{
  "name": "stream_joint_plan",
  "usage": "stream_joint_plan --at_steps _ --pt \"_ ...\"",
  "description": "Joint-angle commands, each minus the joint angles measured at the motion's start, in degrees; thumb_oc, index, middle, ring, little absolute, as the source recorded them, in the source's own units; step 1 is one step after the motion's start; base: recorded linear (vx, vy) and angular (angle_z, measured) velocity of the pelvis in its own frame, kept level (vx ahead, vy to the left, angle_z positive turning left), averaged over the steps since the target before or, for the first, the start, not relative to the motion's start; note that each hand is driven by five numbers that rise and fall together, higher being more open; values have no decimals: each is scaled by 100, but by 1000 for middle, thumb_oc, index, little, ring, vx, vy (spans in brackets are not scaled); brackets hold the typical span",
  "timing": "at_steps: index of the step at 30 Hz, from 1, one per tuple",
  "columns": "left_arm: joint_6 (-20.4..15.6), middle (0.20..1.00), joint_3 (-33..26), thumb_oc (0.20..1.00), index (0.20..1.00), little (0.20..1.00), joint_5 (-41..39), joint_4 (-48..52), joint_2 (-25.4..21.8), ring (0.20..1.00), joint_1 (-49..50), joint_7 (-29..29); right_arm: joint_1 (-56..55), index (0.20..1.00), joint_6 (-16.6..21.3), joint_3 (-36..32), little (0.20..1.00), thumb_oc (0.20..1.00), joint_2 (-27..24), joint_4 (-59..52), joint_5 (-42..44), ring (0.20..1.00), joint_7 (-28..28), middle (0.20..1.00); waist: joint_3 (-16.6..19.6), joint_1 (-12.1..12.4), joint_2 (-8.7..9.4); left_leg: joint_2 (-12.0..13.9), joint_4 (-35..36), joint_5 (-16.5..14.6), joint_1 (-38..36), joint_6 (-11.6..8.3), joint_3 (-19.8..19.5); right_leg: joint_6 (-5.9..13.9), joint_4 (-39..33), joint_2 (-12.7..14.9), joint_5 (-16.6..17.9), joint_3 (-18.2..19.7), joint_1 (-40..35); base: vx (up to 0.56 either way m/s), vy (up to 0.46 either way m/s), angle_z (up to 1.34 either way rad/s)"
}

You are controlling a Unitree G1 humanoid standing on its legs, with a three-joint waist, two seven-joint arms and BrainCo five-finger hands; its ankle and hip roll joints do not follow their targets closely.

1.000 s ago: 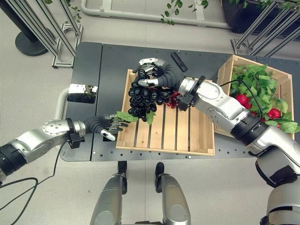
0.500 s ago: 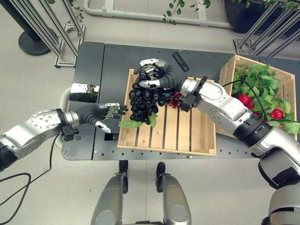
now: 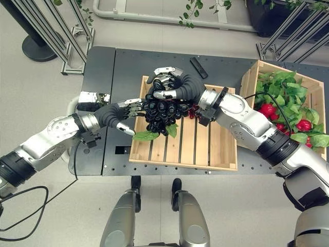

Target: Pick up the fruits from the basket on one side to the basket on the other side

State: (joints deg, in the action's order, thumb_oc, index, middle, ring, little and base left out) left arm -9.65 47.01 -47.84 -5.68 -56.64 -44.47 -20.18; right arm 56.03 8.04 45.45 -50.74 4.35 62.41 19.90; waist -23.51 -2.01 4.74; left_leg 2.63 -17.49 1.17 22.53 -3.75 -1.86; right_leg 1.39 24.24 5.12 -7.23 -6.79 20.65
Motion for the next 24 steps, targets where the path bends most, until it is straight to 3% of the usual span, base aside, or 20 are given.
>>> stream_joint_plan --at_steps 1,11,24 --pt "-531 1000 -154 1000 1000 1000 460 330 271 1000 -76 154 133 200 330 -597 200 200 214 -530 41 200 14 200 334 74 96 161 -266 -225 100 -65 -191 633 -310 402 477 119 -6 0 0 0" --pt "-783 1000 -377 1000 1000 1000 1015 239 978 1000 -182 558 197 200 340 -605 200 200 475 -592 23 200 13 200 345 47 144 175 -246 -241 92 -57 -186 629 -304 394 463 126 10 0 0 0" --pt "-684 1000 -234 1000 1000 1000 844 227 1252 1000 -145 477 275 200 328 -522 200 200 598 -570 71 200 0 200 348 22 141 175 -262 -248 103 -46 -189 618 -285 385 458 154 34 0 0 0"
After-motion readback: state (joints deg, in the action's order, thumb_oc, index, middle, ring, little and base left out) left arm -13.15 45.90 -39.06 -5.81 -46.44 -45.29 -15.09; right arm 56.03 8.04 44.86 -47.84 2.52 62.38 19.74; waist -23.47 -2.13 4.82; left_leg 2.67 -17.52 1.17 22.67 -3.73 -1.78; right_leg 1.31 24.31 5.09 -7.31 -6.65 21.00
